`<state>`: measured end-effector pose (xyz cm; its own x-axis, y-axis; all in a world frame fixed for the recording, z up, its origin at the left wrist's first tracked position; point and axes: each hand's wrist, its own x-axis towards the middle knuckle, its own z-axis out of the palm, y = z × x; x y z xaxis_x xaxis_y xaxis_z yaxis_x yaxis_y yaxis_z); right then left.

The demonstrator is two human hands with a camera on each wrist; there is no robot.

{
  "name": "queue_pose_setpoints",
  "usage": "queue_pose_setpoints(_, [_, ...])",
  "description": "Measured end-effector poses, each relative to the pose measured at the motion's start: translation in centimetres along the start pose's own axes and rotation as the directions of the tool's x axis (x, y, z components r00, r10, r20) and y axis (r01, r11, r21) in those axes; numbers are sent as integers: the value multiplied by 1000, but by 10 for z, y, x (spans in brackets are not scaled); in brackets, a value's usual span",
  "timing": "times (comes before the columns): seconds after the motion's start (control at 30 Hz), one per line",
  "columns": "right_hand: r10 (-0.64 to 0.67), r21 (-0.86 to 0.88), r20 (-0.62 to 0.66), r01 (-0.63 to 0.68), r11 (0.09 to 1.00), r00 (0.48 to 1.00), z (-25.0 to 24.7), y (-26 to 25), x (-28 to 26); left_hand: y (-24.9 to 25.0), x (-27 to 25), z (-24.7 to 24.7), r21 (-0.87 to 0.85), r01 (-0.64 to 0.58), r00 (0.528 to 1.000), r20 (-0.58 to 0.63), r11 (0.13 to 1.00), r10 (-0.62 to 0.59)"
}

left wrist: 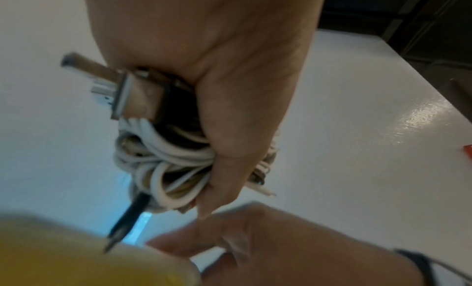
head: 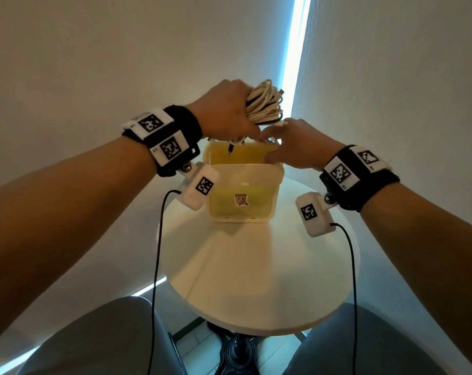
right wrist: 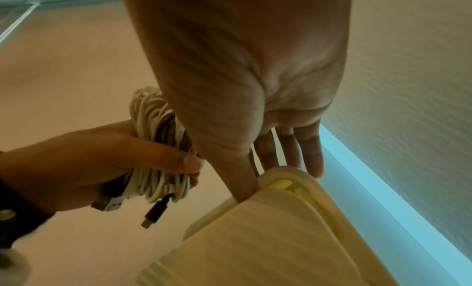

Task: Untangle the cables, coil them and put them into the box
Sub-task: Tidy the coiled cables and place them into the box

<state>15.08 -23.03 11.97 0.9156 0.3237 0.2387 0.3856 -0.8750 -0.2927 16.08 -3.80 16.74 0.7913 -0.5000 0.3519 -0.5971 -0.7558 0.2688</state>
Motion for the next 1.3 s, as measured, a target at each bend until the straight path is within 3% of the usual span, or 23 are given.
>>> queue_pose_setpoints(0.07, [24,67,2,-24,997,1000,0,0,1,4,-4,10,-24,-56,998,-18,998,56])
queue_pose_setpoints(0.17, [90,113,15,-91,989,996,-1,0,-1,-2,-8,22,-12,-41,999,-34,999,41])
queue_pose_setpoints(0.33, [73,174,45,-79,982,996,-2,-3,-5,-17,-14,29,-18,15,998,-56,1000,-16])
queue_pose_setpoints(0.53, [68,183,61,-79,980,996,-3,-3,-5,-17,-13,35,31,-70,987,-145,997,74])
queue_pose_setpoints(0.87, [28,154,55,-36,987,998,0,4,-1,-31,-19,56,105,-142,984,-95,984,152])
queue_pose_setpoints(1.1, [-23,122,103,10,993,994,-7,5,-1,-42,-14,53,172,-44,999,-4,984,46])
queue_pose_setpoints(1.3, [3,160,271,-48,986,963,-18,7,3,-40,-13,48,214,51,995,77,975,-69])
